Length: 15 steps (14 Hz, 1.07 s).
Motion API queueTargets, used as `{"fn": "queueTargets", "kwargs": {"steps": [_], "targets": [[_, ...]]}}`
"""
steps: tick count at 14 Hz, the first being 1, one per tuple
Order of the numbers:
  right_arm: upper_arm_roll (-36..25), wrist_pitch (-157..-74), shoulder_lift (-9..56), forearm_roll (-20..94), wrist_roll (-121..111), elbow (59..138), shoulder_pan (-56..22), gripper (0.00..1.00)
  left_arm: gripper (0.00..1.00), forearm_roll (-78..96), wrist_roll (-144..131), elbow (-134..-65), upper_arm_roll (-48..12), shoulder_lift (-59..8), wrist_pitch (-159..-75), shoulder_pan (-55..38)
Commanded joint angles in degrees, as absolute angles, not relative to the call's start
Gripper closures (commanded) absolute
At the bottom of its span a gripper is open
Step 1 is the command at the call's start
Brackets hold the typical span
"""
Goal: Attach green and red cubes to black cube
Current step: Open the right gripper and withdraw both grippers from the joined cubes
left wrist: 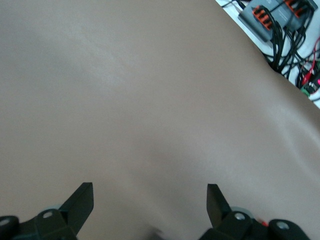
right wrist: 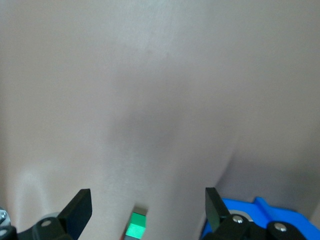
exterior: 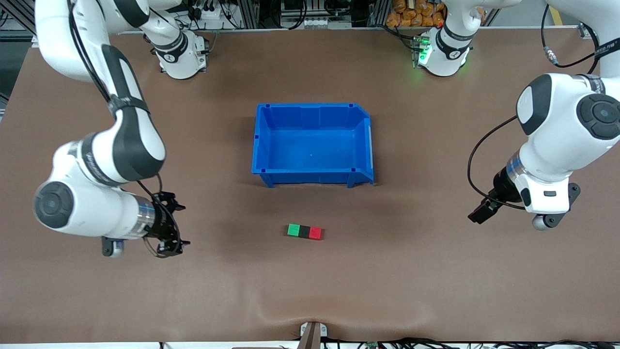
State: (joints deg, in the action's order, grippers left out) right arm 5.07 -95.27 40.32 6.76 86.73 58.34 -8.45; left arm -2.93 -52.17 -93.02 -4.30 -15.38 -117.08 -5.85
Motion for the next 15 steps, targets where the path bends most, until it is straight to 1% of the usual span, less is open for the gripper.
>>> {"fn": "queueTargets", "kwargs": {"steps": [1, 4, 8, 11, 13, 15], "targets": [[5.5, -91.2, 36.8, 6.0, 81.3, 59.9, -6.8, 0.0, 0.0, -3.0, -47.1, -94.0, -4.7, -10.6, -111.5, -5.2], [4.0, -86.8, 34.6, 6.0, 76.5, 59.9, -5.9, 0.0, 0.0, -3.0, -39.2, -94.1, -4.7, -8.4, -106.0, -5.1], [3.8, -82.2, 31.4, 6.2, 67.2, 59.9, -2.8, 0.0, 0.0, -3.0, -28.5, -94.2, -4.2, -3.4, -97.5, -4.8], [4.0, -79.6, 29.0, 2.8, 57.5, 59.9, -0.5, 0.0, 0.0, -2.9, -17.4, -94.3, -4.0, -0.6, -92.6, -4.7], [3.8, -76.3, 27.7, 2.2, 48.4, 59.9, 0.7, 0.0, 0.0, -2.9, -9.7, -94.2, -2.9, 1.3, -89.4, -5.0], [3.1, -73.5, 25.7, 1.5, 39.1, 59.9, 1.3, 0.0, 0.0, -3.5, -3.8, -94.0, -2.9, 2.3, -88.2, -5.1]]}}
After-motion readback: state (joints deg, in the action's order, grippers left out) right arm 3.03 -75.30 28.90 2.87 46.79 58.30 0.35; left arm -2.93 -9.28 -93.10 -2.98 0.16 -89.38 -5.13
